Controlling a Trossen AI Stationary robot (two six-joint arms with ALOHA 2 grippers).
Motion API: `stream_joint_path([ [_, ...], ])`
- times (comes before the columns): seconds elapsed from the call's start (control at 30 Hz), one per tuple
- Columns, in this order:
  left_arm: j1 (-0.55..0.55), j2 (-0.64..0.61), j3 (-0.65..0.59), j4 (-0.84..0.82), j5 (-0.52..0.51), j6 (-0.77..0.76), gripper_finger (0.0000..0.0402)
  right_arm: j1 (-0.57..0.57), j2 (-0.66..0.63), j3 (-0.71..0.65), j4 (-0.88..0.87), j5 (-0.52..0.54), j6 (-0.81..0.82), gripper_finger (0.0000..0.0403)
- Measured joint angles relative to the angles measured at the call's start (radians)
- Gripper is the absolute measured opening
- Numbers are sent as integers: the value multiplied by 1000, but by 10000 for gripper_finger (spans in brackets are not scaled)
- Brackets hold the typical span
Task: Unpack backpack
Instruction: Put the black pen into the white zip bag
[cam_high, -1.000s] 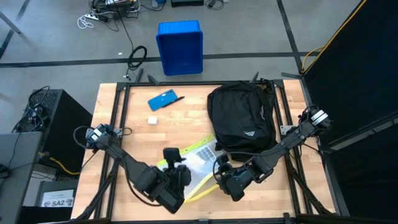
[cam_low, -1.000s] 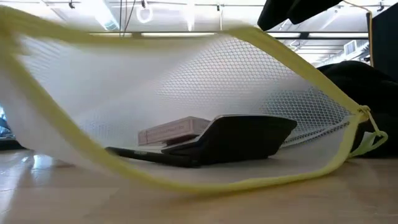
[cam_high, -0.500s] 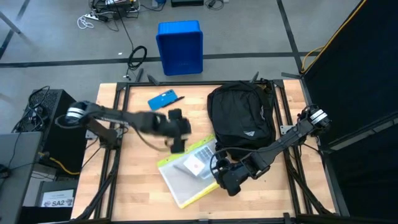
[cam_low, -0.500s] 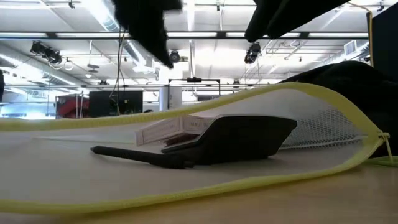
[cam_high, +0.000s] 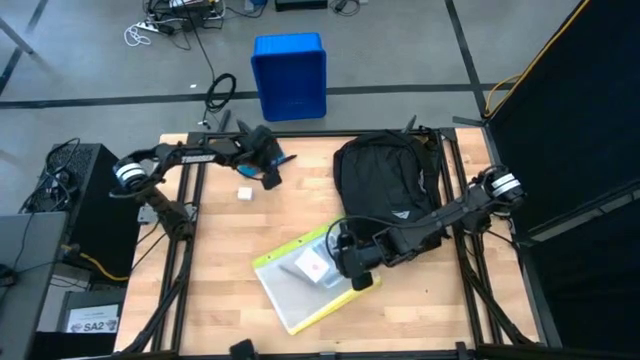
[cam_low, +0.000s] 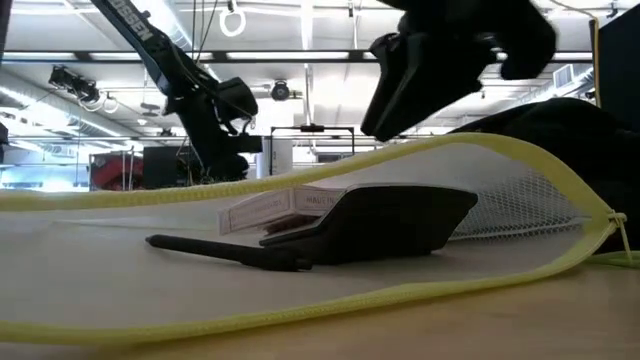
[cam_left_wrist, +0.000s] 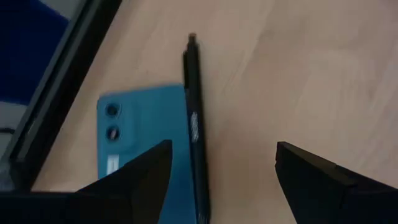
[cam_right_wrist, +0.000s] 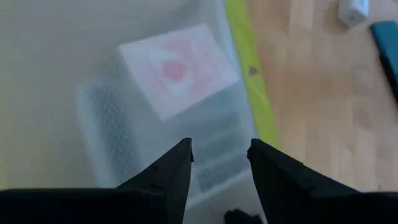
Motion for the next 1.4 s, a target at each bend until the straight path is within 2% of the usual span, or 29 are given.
stream_joint_path([
  [0.4, 0, 240, 123, 121, 7, 168, 252, -45, -1, -8, 11, -6, -12, 128],
  [0.63, 8, 315, 219, 35, 102, 152, 238, -45, -1, -8, 19, -7, -21, 129],
  [0.93, 18, 316, 268, -182, 191, 102, 160, -45, -1, -8, 20, -7, -20, 122],
  [1.23, -25, 316, 247, -184, 119, 85, 22, -42, -1, -8, 29, -7, -21, 123],
  [1.4, -69, 314, 246, -200, 81, 41, 5, -41, -1, -8, 30, -7, -21, 119],
])
